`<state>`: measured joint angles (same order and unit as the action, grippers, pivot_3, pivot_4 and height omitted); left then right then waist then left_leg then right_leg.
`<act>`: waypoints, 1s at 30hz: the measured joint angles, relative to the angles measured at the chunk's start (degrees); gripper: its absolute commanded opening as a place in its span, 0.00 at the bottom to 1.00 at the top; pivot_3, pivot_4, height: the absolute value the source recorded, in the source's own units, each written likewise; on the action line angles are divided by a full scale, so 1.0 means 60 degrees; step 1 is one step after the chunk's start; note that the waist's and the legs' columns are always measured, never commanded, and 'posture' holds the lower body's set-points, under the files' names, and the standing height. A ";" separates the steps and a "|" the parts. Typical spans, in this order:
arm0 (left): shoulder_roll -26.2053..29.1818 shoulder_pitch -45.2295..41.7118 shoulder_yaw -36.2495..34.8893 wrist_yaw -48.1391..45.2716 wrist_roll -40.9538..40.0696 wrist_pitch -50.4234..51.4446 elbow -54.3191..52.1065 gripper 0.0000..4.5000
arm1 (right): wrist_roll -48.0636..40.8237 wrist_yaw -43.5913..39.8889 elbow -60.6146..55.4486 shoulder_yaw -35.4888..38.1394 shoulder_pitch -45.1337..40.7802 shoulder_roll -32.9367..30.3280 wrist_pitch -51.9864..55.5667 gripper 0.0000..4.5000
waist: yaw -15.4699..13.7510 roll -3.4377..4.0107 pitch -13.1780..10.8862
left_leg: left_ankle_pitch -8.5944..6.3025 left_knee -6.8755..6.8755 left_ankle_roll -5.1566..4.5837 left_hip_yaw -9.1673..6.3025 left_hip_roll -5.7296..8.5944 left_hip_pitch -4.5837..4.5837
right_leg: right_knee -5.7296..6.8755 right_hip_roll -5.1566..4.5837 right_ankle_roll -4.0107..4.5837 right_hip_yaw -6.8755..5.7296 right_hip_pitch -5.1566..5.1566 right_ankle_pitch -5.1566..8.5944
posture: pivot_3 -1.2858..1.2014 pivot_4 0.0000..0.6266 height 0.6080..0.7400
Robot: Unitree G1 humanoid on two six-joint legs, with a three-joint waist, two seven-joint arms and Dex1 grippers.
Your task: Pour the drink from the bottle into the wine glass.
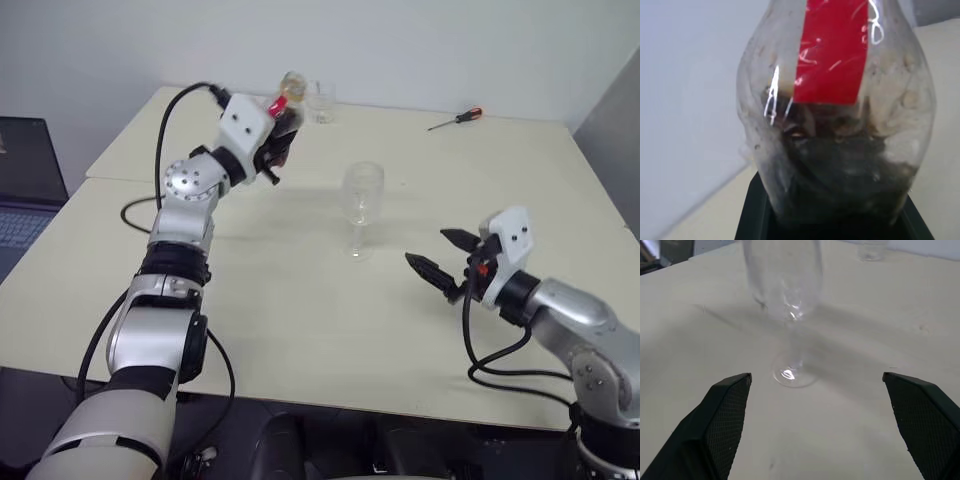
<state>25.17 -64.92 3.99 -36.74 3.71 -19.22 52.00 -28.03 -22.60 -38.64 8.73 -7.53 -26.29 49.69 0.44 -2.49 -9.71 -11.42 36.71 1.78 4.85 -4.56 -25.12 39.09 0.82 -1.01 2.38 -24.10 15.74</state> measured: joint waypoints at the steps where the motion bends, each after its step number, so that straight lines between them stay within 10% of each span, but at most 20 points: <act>1: -0.0060 -0.0139 0.0128 0.0011 0.0166 -0.0183 0.0262 0.20 | 0.0157 0.0066 0.0010 -0.0137 0.0125 0.0006 -0.0182 1.00 | 0.0053 0.0003 -0.0002 | 0.0000 0.0000 0.0000 0.0001 -0.0001 0.0002 | 0.0001 0.0002 -0.0003 0.0005 -0.0002 0.0001 | 0.52 0.24 1.00; 30: 0.0873 -0.1500 0.2895 0.5503 0.5123 -0.4709 0.3461 0.19 | -0.1158 0.0451 -0.0658 -0.0712 -0.0584 0.0819 -0.0817 1.00 | 0.0183 0.0002 -0.0004 | 0.0001 -0.0003 0.0002 0.0003 -0.0006 0.0013 | 0.0021 0.0001 0.0031 -0.0007 0.0001 -0.0018 | 0.52 0.24 1.00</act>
<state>30.41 -73.91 21.36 -3.73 34.45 -47.48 72.77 -34.97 -19.89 -42.59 4.46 -11.03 -21.38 44.79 1.54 -2.47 -9.73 -11.41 36.69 1.79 4.87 -4.59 -25.04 39.21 0.82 -0.83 2.33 -24.09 15.63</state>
